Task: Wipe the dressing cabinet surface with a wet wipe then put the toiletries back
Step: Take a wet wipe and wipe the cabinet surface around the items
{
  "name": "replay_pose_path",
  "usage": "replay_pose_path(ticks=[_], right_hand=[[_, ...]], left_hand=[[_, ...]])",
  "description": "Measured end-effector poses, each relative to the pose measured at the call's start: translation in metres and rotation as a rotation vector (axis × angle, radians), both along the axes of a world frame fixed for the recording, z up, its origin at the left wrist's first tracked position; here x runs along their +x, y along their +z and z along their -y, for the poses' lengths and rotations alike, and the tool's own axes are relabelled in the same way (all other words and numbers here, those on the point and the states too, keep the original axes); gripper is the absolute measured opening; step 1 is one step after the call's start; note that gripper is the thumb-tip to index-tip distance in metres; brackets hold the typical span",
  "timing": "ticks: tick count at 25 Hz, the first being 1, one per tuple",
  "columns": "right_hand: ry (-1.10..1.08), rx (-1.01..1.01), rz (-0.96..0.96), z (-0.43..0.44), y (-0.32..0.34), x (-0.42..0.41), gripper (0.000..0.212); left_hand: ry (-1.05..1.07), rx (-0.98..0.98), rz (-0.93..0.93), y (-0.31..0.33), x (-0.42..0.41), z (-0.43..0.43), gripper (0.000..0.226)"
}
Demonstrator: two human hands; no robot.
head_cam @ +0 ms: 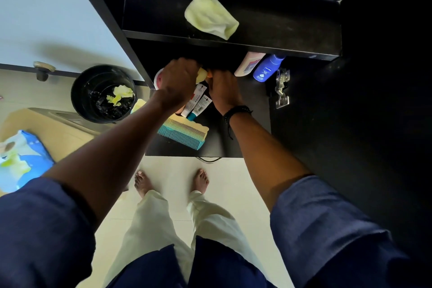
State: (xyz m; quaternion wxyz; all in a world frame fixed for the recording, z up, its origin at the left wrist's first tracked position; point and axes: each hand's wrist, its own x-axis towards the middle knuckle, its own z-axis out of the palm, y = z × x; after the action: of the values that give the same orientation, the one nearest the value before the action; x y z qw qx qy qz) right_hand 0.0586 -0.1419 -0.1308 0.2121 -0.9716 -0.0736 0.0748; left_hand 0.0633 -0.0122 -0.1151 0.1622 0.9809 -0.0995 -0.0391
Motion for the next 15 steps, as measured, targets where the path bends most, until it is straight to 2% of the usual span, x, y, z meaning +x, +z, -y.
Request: replay_pose_path(ticks=[3,8,11,15], right_hand=[[-0.127,0.013,0.044,0.024,0.005,-0.008,0.019],[-0.316,-0.126,0.005,0.085,0.009,-0.021,0.016],[-0.343,-0.219,-0.027,0.103,0.01,-0.019,0.023],[-0.331,-0.267,-0.056,0.108,0.009,-0.014,0.025]], left_hand=[[-0.064,-0.071,0.056,-0.004,-0.003,0.018,0.024],[-0.186,-0.02,0.121,-0.003,0.0,0.069,0.03],[-0.148,-0.04,-0.043,0.003,0.007,0.099,0.02],[-0.109,-0.075,-0.094,0.001,0.013,0.126,0.021]])
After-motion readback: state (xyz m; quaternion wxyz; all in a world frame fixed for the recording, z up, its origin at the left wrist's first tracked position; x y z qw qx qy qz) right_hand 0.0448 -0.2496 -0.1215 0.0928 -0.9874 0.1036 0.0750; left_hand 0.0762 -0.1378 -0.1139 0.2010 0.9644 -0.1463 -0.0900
